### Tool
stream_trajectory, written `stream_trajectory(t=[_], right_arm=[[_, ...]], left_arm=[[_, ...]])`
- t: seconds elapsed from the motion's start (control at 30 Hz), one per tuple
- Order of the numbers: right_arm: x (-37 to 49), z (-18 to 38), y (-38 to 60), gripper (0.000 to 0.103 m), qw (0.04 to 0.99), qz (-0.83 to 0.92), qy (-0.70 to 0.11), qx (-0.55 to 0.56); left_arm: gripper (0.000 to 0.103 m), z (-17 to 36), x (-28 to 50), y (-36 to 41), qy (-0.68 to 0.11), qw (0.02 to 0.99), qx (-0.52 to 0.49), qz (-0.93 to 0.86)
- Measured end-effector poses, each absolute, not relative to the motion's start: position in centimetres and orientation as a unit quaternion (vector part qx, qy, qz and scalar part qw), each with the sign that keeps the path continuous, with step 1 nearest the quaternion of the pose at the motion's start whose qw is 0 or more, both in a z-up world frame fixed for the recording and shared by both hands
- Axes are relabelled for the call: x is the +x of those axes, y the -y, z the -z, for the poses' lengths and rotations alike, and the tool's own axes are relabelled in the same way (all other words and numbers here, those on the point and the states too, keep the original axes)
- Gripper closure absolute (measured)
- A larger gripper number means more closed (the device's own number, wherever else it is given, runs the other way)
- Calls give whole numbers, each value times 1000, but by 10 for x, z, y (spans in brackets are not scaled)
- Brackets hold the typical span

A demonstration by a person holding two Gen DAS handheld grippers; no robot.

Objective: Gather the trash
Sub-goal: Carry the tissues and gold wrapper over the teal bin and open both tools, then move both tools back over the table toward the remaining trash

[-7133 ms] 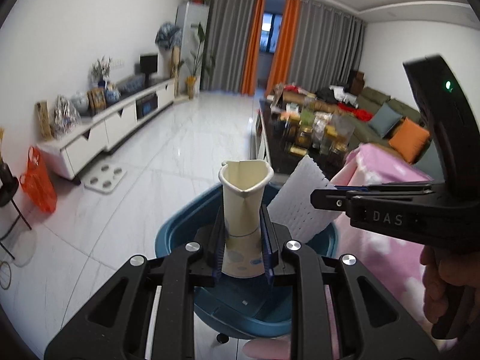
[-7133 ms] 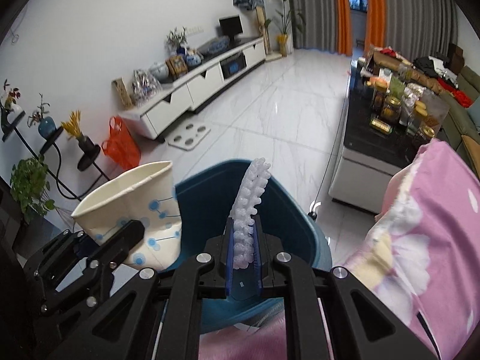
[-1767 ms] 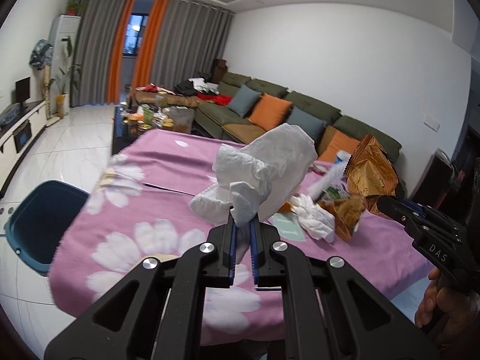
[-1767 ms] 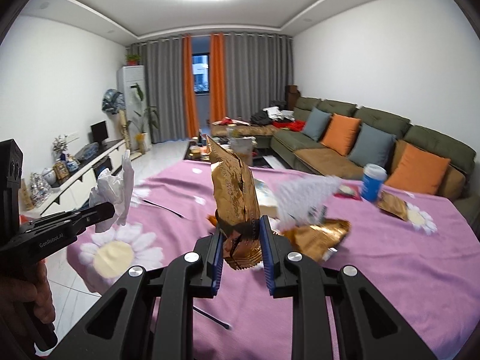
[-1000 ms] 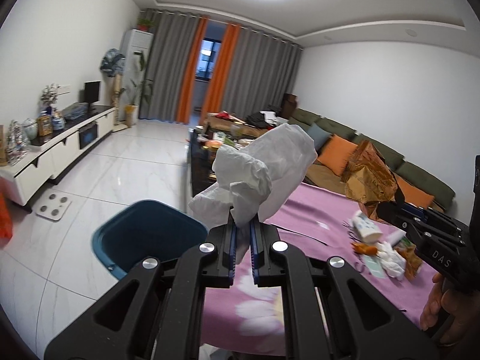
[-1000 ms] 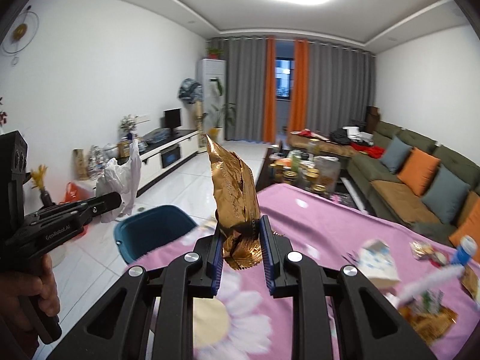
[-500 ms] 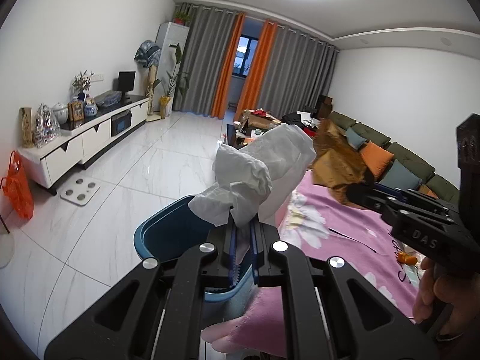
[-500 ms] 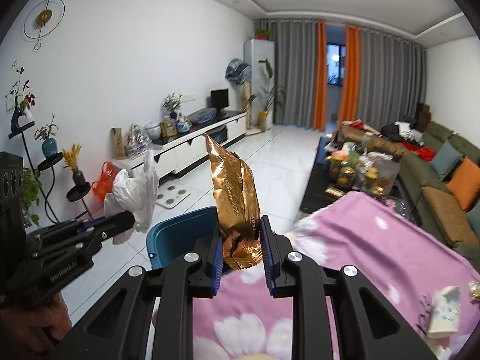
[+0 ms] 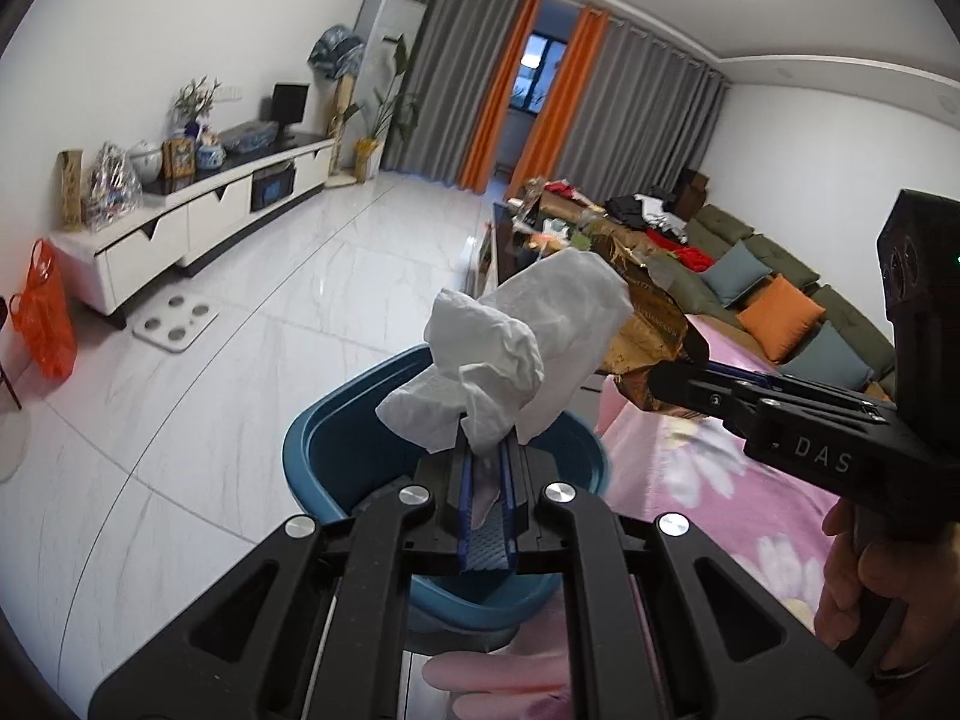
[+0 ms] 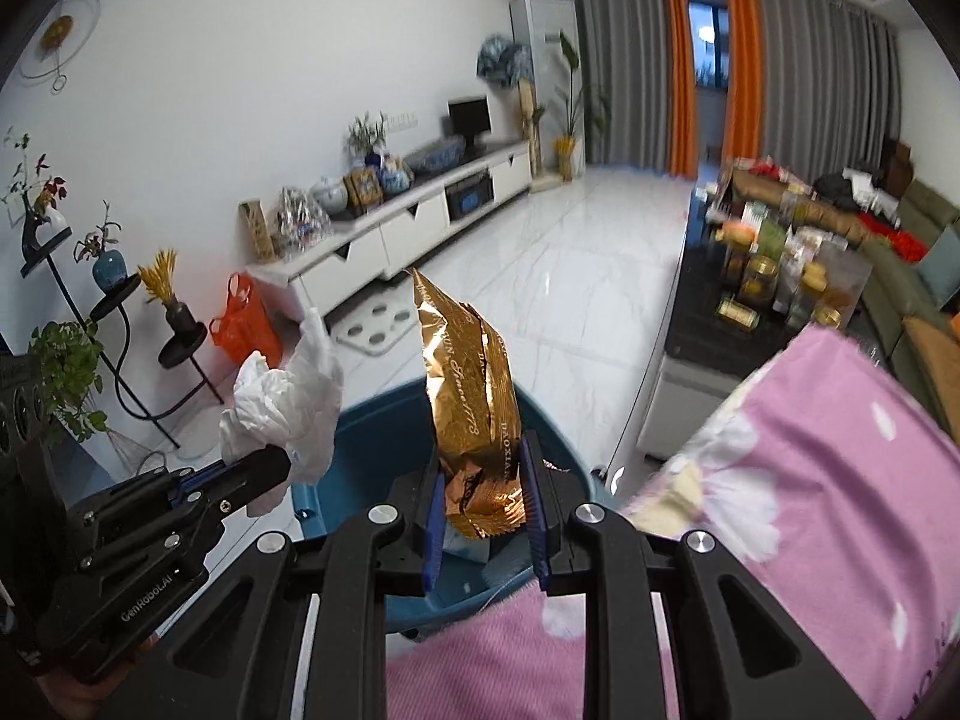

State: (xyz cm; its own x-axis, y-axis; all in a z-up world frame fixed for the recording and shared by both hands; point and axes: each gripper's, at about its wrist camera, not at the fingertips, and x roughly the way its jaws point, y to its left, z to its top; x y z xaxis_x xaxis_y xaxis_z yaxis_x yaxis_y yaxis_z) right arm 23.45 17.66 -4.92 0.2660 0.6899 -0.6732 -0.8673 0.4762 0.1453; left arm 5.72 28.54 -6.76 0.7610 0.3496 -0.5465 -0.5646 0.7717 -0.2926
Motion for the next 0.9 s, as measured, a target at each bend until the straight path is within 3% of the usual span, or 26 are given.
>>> stream_trajectory(t=[0.53,0.63,0.73,0.83,0.9], right_arm=[[253,98,-239,81,735,-478,-443,-186],[256,108,-244,75,727,-471,-461,-192],[256,113,-245,68,727,-468,-464,-194],[257,113,-242,68,728,-467,-467,-184],[259,108,-236,67,734,-466,-462,-176]], left_arm=[[93,153,131,-335,-301,881,-258,-256],[92,166,145,-345,-315,875,-262,-258],[80,169,149,-340,-320,873,-264,-257],[66,171,152,-341,-321,873,-257,-262],[64,168,148,-340,-320,872,-253,-269]])
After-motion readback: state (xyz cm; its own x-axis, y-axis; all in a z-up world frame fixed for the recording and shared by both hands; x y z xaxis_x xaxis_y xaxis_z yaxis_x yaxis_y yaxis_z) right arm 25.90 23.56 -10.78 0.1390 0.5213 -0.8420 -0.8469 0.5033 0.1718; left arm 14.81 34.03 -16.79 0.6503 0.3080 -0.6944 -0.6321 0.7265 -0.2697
